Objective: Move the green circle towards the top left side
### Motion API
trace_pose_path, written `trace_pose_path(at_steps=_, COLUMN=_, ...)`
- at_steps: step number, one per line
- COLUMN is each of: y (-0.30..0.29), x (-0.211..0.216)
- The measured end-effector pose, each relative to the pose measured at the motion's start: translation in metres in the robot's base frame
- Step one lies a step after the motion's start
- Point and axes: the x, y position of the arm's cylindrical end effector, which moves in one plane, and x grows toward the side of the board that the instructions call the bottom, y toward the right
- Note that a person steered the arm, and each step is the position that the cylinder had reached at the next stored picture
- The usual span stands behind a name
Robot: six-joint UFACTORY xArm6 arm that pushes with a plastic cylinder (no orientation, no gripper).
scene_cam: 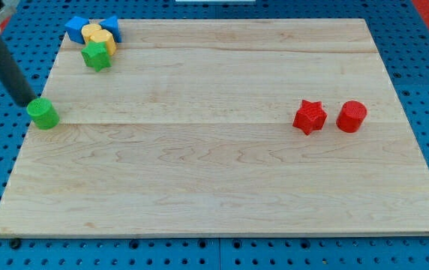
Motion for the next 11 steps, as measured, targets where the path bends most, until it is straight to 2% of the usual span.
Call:
trace_pose_path(at_steps=1, y=0.022, x=-0.002)
trace_pose_path(at_steps=2, y=-0.006, x=-0.002)
trace_pose_path(at_steps=4, y=-0.005, x=0.055)
trace_pose_path(at_steps=6, y=0.052, x=-0.015)
trace_pose_path(at_steps=7, y=0.057, x=-0.014)
trace_pose_path(at_steps=8, y=-0.005, x=-0.013)
trace_pose_path(at_steps=9, y=0.004, x=0.032)
trace_pose_path(at_steps=11, y=0.084, x=0.029)
